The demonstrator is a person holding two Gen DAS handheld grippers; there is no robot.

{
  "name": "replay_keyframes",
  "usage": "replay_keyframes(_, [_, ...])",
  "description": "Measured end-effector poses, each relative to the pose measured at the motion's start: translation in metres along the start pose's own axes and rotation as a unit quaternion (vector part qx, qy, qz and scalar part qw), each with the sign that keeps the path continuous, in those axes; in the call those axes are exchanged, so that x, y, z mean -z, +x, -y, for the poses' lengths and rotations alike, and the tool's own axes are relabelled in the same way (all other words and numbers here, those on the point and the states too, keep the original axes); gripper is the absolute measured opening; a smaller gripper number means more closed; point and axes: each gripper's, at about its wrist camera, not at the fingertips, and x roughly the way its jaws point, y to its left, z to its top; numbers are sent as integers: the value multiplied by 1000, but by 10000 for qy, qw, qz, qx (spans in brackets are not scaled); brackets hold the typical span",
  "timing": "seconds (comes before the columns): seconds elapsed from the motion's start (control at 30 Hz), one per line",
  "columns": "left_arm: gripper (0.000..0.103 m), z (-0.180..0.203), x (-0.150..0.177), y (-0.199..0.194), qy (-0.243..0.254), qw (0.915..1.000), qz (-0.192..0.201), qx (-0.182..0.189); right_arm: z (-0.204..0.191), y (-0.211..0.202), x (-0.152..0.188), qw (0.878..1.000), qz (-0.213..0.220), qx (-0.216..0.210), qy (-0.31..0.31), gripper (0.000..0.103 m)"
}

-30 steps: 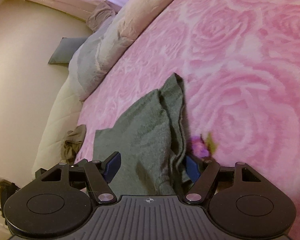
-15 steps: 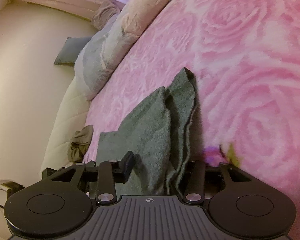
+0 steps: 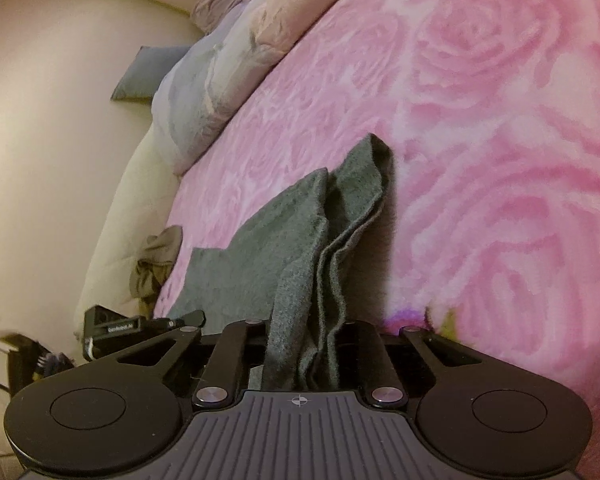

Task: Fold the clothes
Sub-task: 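Move both open tools to the folded T-shirt edge and close on it, then lift the folded T-shirt with both tools and carry it to the clothes stack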

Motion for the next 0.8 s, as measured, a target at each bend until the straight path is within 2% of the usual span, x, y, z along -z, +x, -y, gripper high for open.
replay_keyframes(0.1, [5,14,-1,-4,145,9998,20,-127,-9,-3,-1,9999,8,62,-106,10])
replay_keyframes(0.2, [5,40,-3,-11,236,9997,-30,-77,-26,-17,4,9997,147,161,-56,10])
replay_keyframes(0.33, [4,97,-5,-32,493,9987,-77,119,-68,-57,12,9976,571,375,-87,10])
replay_keyframes(0.47, [4,174,-7,-56,755,9959,-200,457,-129,-122,18,9915,1169,563,-41,10])
replay_keyframes(0.67, [5,300,-6,-63,1404,9829,-715,951,-221,-231,29,9733,2055,1025,-7,10])
replay_keyframes(0.8, [5,372,0,-34,1759,9674,-1172,1396,-251,-303,49,9507,2770,1388,116,10])
